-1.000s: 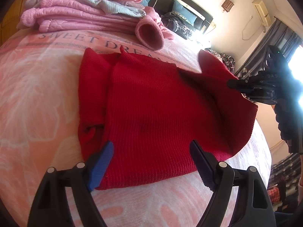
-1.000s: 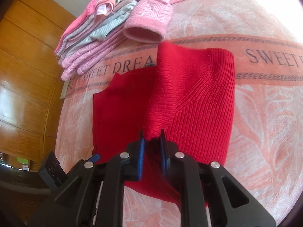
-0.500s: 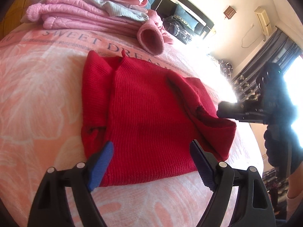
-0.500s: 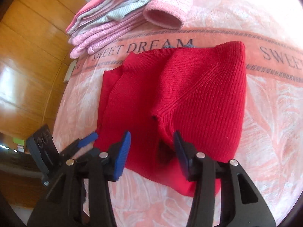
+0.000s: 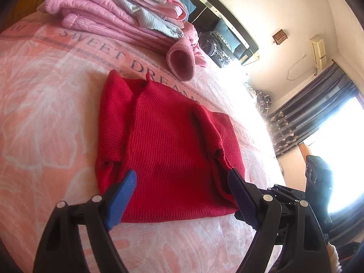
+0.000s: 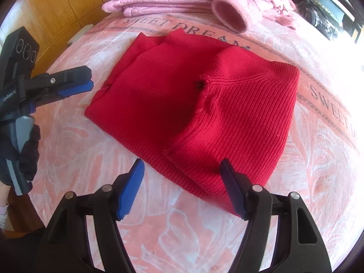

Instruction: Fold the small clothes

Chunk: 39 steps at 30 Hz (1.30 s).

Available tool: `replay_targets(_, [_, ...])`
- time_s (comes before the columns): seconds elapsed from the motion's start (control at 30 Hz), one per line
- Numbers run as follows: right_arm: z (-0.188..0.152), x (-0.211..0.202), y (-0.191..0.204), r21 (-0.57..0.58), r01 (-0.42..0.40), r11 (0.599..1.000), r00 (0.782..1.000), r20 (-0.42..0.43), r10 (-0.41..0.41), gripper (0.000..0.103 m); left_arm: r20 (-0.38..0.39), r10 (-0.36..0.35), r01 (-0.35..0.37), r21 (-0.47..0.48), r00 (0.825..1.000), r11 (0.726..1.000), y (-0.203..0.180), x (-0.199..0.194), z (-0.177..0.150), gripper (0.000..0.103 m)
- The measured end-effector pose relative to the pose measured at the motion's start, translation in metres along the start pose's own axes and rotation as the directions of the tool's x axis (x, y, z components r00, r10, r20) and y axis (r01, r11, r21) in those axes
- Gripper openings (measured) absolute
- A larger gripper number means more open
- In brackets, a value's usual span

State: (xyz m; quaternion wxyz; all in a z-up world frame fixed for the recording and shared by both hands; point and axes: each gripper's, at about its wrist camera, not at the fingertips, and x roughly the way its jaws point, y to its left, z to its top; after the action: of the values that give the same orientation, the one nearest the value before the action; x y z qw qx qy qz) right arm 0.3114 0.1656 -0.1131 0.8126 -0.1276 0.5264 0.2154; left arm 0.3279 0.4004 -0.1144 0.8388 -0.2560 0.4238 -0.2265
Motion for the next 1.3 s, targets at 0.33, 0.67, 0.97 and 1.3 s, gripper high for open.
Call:
replay_targets(0.33, [0.01,0.024,-0.024,0.031,-0.007,0.999,1.0,0.012,0.006,0.011,-0.026,-0.061,0.06,-0.06,0.998,0.996,-0.004,0.015,0.003,0.083])
replay_targets(0.67, [0.002,-0.024,-0.086,0.215,-0.323,0.922,0.944,0.145,0.297,0.007,-0.079,-0.361,0.318,-0.324,0.929,0.891,-0.026,0.103,0.006,0.083])
replay_targets(0.97, [-0.001,-0.038,-0.103,0.168,-0.393,0.904,0.913,0.184,0.363,0.007,-0.096,-0.435,0.35,-0.454,0.895,0.82,-0.044,0.189,0.024,0.086])
replay_targets(1.3, [-0.014,-0.042,-0.113,0.133,-0.439,0.889,0.89,0.203,0.409,0.007,-0.142,-0.513,0.412,-0.435,0.846,0.8,-0.07,0.217,0.046,0.087])
